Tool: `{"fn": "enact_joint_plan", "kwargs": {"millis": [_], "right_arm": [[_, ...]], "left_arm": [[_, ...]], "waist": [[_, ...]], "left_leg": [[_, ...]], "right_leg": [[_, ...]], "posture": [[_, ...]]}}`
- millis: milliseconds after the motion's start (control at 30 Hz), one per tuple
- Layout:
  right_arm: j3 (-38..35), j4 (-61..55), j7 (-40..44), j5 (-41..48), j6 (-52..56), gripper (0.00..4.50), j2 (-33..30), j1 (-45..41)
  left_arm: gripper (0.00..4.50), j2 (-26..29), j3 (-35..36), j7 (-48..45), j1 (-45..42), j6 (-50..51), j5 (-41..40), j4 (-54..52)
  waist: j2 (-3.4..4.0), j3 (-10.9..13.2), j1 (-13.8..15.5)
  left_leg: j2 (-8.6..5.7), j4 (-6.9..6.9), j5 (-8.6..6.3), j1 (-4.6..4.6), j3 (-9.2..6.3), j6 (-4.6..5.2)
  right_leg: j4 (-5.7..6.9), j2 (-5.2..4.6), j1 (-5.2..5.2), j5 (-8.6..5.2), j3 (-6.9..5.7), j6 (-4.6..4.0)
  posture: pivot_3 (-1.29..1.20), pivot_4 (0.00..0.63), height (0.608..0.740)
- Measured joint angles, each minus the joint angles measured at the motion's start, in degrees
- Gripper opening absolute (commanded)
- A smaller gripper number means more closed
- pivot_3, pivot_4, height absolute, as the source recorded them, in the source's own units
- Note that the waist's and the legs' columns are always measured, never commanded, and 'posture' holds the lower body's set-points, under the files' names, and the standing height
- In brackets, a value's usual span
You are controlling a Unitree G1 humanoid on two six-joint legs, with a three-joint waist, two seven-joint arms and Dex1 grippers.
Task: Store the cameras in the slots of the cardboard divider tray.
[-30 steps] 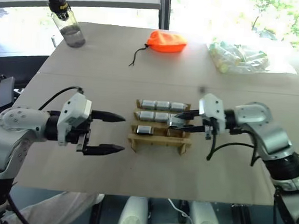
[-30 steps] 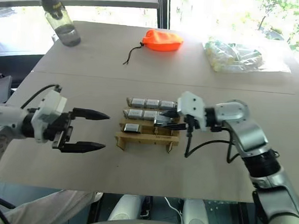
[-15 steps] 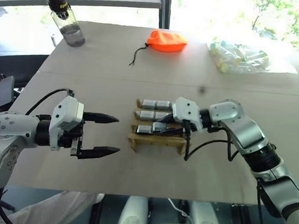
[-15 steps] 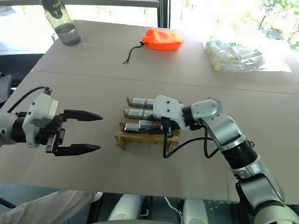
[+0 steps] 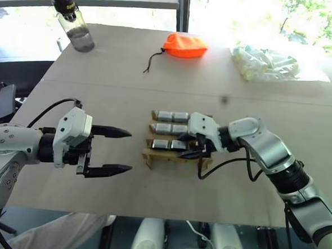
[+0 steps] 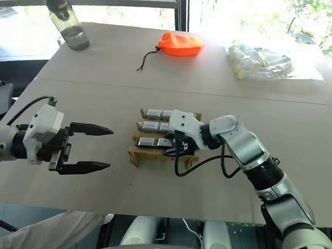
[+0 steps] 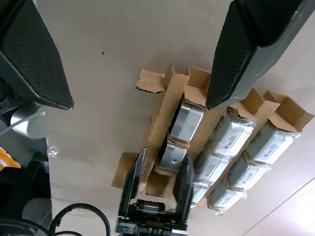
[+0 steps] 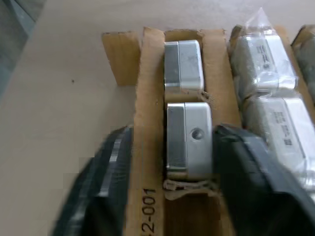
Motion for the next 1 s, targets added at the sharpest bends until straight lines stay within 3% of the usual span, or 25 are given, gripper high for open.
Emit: {"fn": "enact_joint_plan", "kwargs": {"millis": [33,167,333,500,667,833,1000], "right_arm": [[0.0,-0.6,0.4,0.6,0.6,4.45,-0.2,0.1],[-2.7,-5.0,2.2,5.2,5.0,4.45,-3.0,1.3],[-14.2,-16.2,0.8,15.2,12.4,4.45,-7.3,4.1],[-26.3,-19.6,-6.9,18.5,17.0,4.45,-11.7,10.6],[-36.7,-17.6,-17.4,14.2,14.4,4.45,-14.3,19.6],[-34.8,-10.4,-10.7,8.2,-1.9,4.45,-23.1,22.5],[-27.6,2.6,-0.3,4.9,-12.1,4.45,-27.0,13.3]], "left_arm": [[4.47,0.0,0.0,-0.1,0.0,-0.1,0.0,0.0],[4.47,0.0,-0.1,-0.2,0.0,-0.2,0.0,0.0],[4.47,0.0,-0.3,-0.2,-0.2,-0.3,0.0,0.0],[4.47,-0.5,-1.0,-0.2,-1.0,-0.5,-0.1,0.2],[4.47,-0.9,-3.8,-0.7,-3.8,-1.1,0.0,1.8],[4.47,-0.9,-5.8,-1.6,-6.7,-1.8,0.1,3.9],[4.47,-1.1,-7.5,-1.9,-8.1,-2.4,0.6,4.7]], "waist": [[0.0,0.0,0.0],[0.0,0.0,0.1],[-0.01,0.0,0.1],[-0.02,0.0,0.2],[-0.03,0.0,0.1],[-0.01,0.0,-0.4],[-0.01,0.0,-1.0]], "left_leg": [[0.01,0.0,0.0,0.0,-0.01,0.0],[0.0,0.02,0.0,-0.02,-0.03,0.0],[0.0,-0.01,0.0,-0.04,-0.09,0.0],[-0.02,0.01,0.0,-0.04,-0.09,0.0],[-0.03,0.0,0.0,-0.03,-0.01,0.0],[0.01,-0.03,0.0,0.09,0.1,0.01],[0.02,-0.02,0.0,0.15,0.23,0.02]], "right_leg": [[0.01,0.01,0.0,0.0,0.0,0.0],[0.0,-0.01,0.01,0.0,-0.02,0.0],[-0.03,-0.01,0.01,0.0,-0.07,0.0],[-0.02,-0.05,0.03,0.0,-0.08,0.0],[0.01,-0.02,0.01,0.0,-0.01,0.01],[0.0,0.06,0.0,-0.01,0.15,0.03],[-0.01,0.06,0.0,-0.01,0.28,0.03]], "posture": [[0.0,0.15,0.726],[0.0,0.15,0.726],[0.0,0.15,0.726],[0.0,0.15,0.726],[0.0,0.15,0.726],[0.0,0.15,0.726],[0.0,0.15,0.726]]}}
